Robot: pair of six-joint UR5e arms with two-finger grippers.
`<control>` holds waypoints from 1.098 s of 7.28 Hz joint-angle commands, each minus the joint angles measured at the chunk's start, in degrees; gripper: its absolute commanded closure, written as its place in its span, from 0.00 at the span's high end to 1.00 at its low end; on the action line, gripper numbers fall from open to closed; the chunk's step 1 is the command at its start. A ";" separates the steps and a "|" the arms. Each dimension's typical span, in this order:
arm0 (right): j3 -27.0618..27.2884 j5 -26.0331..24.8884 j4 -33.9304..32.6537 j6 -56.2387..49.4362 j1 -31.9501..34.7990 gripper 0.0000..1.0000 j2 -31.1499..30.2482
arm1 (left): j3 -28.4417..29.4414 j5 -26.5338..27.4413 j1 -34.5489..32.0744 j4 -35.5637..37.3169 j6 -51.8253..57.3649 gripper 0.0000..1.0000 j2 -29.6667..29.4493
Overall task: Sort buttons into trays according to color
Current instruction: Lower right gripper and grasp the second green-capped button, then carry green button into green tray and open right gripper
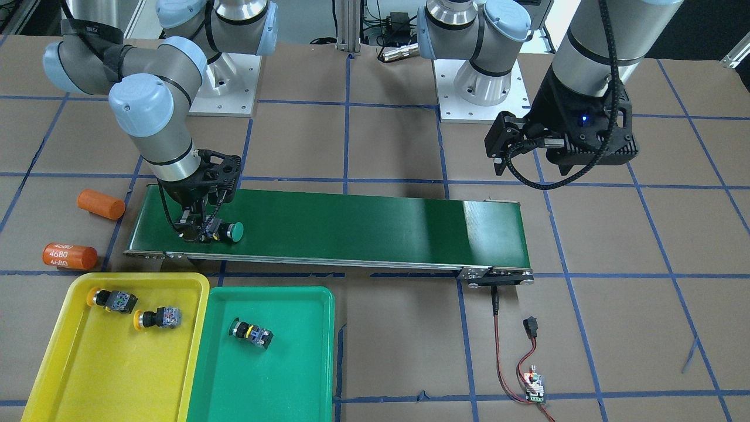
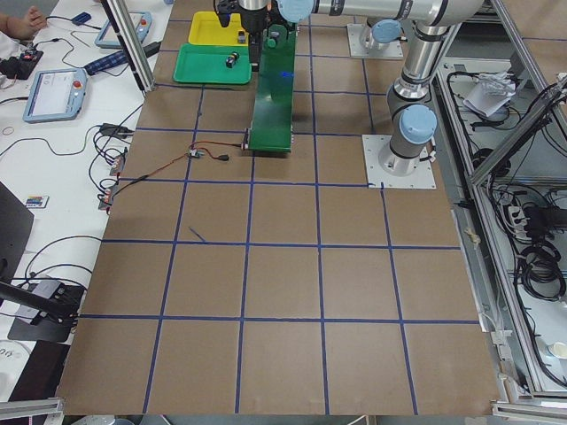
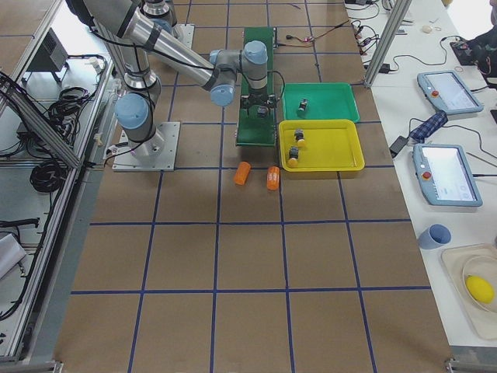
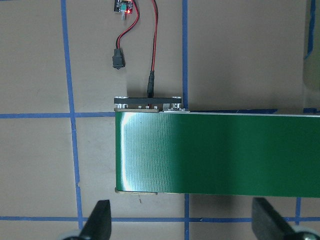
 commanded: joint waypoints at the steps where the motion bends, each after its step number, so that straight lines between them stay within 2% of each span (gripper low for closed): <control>1: -0.02 -0.22 0.00 0.13 0.00 0.36 -0.07 | -0.75 -0.06 0.00 0.00 0.00 1.00 0.85; 2: -0.02 -0.31 0.52 0.22 -0.09 0.26 -0.25 | -0.32 0.03 0.00 0.00 0.00 1.00 0.85; 4: -1.15 -0.31 0.53 0.14 0.00 0.20 -0.69 | -0.41 -0.06 0.09 0.00 0.00 1.00 0.77; 6: -6.41 0.65 2.01 0.23 0.26 0.19 0.62 | -0.06 -0.15 0.09 0.00 0.00 1.00 0.33; 8: -15.00 0.05 2.37 0.23 3.06 0.20 7.36 | -0.14 -0.15 0.00 0.09 0.00 1.00 -0.11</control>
